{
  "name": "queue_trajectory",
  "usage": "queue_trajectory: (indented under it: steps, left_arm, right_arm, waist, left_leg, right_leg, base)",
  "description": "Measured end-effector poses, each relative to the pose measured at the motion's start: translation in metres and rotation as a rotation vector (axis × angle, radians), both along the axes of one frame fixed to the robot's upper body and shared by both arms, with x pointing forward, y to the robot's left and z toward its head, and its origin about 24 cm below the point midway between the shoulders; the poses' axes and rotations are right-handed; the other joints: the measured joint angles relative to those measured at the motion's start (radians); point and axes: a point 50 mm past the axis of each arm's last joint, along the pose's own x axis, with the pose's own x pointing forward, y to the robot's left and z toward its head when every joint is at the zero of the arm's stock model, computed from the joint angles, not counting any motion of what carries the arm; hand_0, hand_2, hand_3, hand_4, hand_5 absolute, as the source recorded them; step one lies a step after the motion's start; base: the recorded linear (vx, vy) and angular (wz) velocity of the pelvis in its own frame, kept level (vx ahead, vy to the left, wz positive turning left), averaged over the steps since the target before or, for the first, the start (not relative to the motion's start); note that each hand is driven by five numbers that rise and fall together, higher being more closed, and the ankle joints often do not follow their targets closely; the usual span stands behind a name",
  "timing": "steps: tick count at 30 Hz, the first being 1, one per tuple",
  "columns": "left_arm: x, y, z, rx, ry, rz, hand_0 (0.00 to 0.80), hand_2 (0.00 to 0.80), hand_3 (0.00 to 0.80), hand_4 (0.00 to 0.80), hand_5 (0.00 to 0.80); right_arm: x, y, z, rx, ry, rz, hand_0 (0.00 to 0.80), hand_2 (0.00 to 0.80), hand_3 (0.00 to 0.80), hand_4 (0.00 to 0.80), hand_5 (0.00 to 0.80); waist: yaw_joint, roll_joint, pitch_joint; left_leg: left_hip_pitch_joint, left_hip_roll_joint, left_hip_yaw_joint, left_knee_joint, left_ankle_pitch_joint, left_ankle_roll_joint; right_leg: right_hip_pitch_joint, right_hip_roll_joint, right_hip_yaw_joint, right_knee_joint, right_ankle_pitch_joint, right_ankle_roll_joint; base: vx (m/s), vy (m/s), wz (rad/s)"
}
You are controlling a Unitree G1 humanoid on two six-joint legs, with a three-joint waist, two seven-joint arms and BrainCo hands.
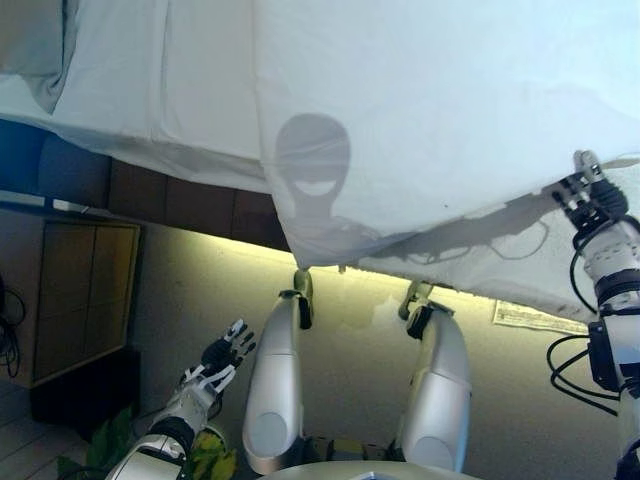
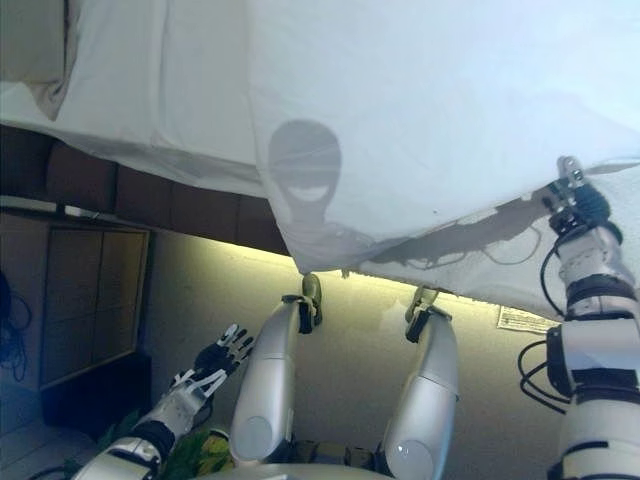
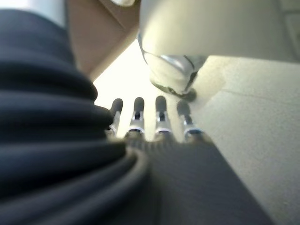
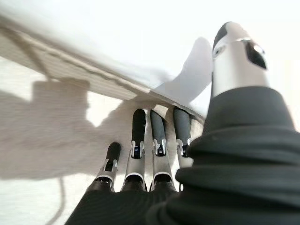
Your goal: Make the bed neatly
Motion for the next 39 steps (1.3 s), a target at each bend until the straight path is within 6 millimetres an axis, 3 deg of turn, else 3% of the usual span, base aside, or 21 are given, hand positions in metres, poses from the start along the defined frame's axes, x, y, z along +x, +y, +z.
queue_trajectory:
  steps: [6,12,13,14,17,24,39]
  left_arm:
    - [-0.004,0.002,-0.002,0.002,0.009,0.004,0.000,0.000,0.000,0.000,0.000]
    - [-0.010,0.004,-0.004,-0.005,0.016,0.013,0.000,0.000,0.000,0.000,0.000]
    - [-0.011,0.004,-0.005,-0.005,0.017,0.014,0.000,0.000,0.000,0.000,0.000]
    - [-0.011,0.004,-0.005,-0.006,0.019,0.017,0.000,0.000,0.000,0.000,0.000]
    - [-0.012,0.005,-0.005,-0.008,0.022,0.020,0.000,0.000,0.000,0.000,0.000]
    - [-0.015,0.004,-0.006,-0.015,0.023,0.019,0.000,0.000,0.000,0.000,0.000]
    - [-0.017,0.009,-0.005,-0.007,0.013,0.042,0.000,0.000,0.000,0.000,0.000]
  right_arm:
    - [0.001,-0.004,0.023,-0.019,-0.056,-0.008,0.000,0.000,0.000,0.000,0.000]
    - [0.003,-0.002,0.029,-0.037,-0.066,0.010,0.000,0.000,0.000,0.000,0.000]
    - [0.003,-0.002,0.029,-0.043,-0.067,0.016,0.107,0.107,0.107,0.107,0.107]
    - [0.004,-0.002,0.029,-0.045,-0.070,0.022,0.800,0.800,0.800,0.800,0.800]
    - [0.004,-0.001,0.032,-0.066,-0.078,0.037,0.800,0.800,0.800,0.800,0.800]
    - [0.003,0.001,0.065,-0.175,-0.206,0.114,0.800,0.800,0.800,0.800,0.800]
    - [0.004,0.003,0.061,-0.186,-0.189,0.159,0.800,0.800,0.800,0.800,0.800]
  waist:
    - [0.005,-0.001,0.000]
    - [0.003,-0.001,0.000]
    - [0.003,-0.001,0.000]
    - [0.003,-0.001,0.000]
    - [0.001,-0.001,0.000]
    - [0.002,0.000,0.000]
    - [0.000,-0.001,0.000]
  left_leg:
    - [0.056,0.000,0.008,-0.020,-0.001,0.001]
    - [0.075,0.000,0.015,-0.035,0.000,0.001]
    - [0.076,0.000,0.015,-0.036,0.000,0.001]
    - [0.076,0.000,0.015,-0.037,0.000,0.001]
    - [0.076,0.000,0.016,-0.039,0.000,0.001]
    - [0.089,-0.001,0.021,-0.050,0.000,0.000]
    - [0.177,-0.001,0.023,-0.088,0.007,-0.005]
  right_leg:
    - [0.049,0.000,0.000,-0.013,-0.002,-0.001]
    - [0.063,0.000,0.001,-0.021,-0.004,0.002]
    - [0.063,0.000,0.001,-0.021,-0.004,0.003]
    - [0.063,0.000,0.001,-0.021,-0.004,0.003]
    - [0.062,-0.001,0.001,-0.021,-0.004,0.002]
    - [0.064,0.000,0.006,-0.017,-0.008,-0.004]
    - [0.151,0.002,-0.004,-0.050,-0.009,0.002]
  base:
    - [0.051,-0.023,-0.01]
    - [0.013,-0.004,-0.01]
    - [0.000,0.000,0.00]
    - [0.000,0.000,0.00]
    - [0.000,0.000,0.00]
    - [0.000,0.000,0.00]
    - [-0.008,0.001,0.00]
